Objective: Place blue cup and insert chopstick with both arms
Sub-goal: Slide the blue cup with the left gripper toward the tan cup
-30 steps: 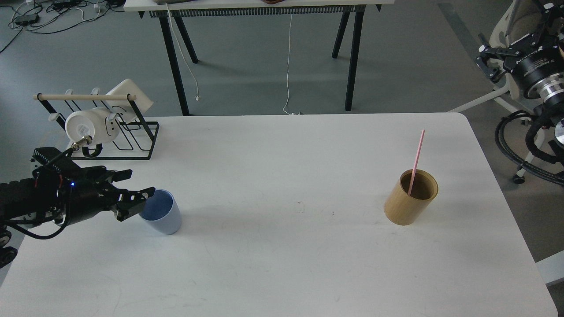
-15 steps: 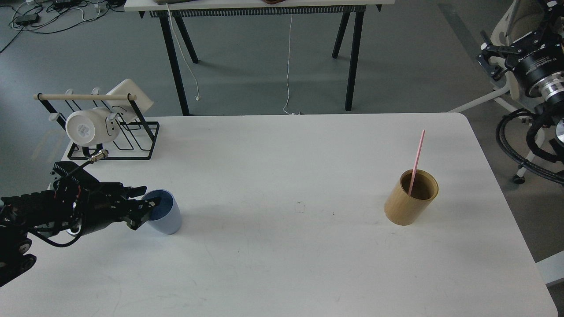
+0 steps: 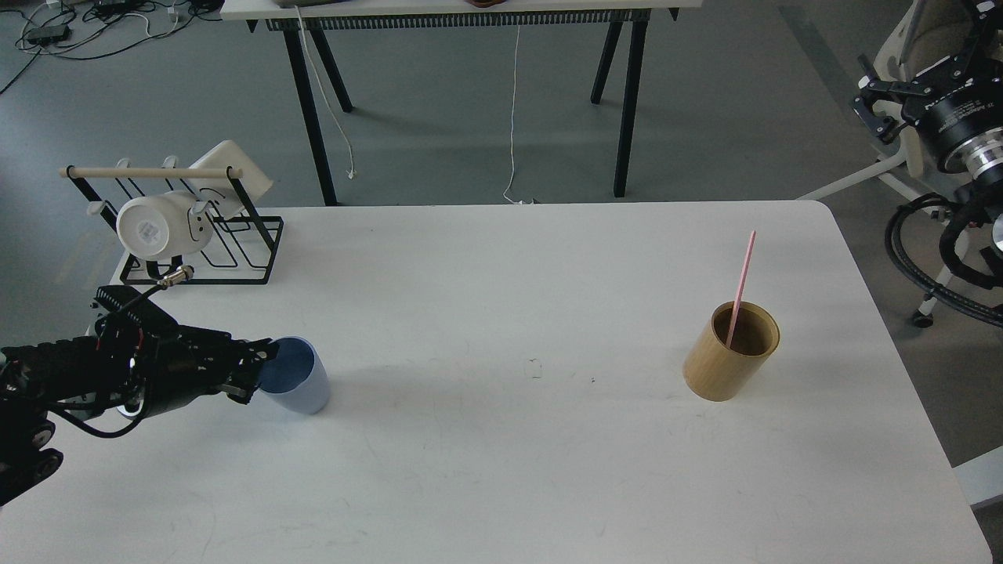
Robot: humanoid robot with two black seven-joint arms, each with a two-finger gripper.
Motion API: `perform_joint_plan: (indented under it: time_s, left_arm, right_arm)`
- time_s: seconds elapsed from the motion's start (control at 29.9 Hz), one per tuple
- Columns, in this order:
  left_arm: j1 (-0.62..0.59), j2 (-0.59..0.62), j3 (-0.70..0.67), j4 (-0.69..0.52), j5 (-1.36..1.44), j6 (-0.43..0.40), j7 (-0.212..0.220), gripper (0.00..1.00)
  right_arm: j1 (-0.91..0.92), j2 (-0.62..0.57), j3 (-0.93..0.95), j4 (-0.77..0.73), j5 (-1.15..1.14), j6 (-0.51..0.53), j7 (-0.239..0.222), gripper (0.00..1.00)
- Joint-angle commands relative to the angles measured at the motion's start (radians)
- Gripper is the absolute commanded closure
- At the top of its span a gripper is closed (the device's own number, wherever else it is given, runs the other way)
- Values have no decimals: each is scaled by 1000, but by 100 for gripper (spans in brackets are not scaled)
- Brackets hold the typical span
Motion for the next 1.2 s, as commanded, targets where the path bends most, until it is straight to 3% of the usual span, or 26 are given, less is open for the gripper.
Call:
perform_joint_plan:
  time_s: [0.0,0.17,0.3,0.37,0.5,0.6,0.8,1.17]
  left_arm:
    - [-75,7,-6,-48,-1,-60,-11,95]
    - [-211,-19,-11,-114,-3,-237,-7,95]
    - [-332,-163,-4,-131,-1,-365,6,95]
    - [-385,-255,2,-129,0,-365,35,95]
    - [-414,-431,3,-122,15,-365,162,95]
    - [-405,-566,9,-108,67,-365,217,95]
    - [-402,-717,92,-28,129,-365,220,95]
    - [-339,-771,95,70,129,-365,214,94]
  right_arm:
    - [0,-9,0,0,0,0,0,1]
    - [15,-24,0,0,0,0,-2,1]
    - [43,-42,2,0,0,0,-2,1]
    - [46,-42,3,0,0,0,-2,1]
    - [57,-44,3,0,0,0,-2,1]
    - [58,-44,3,0,0,0,-2,1]
    - [58,-67,7,3,0,0,-2,1]
    - [54,-87,14,3,2,0,-2,1]
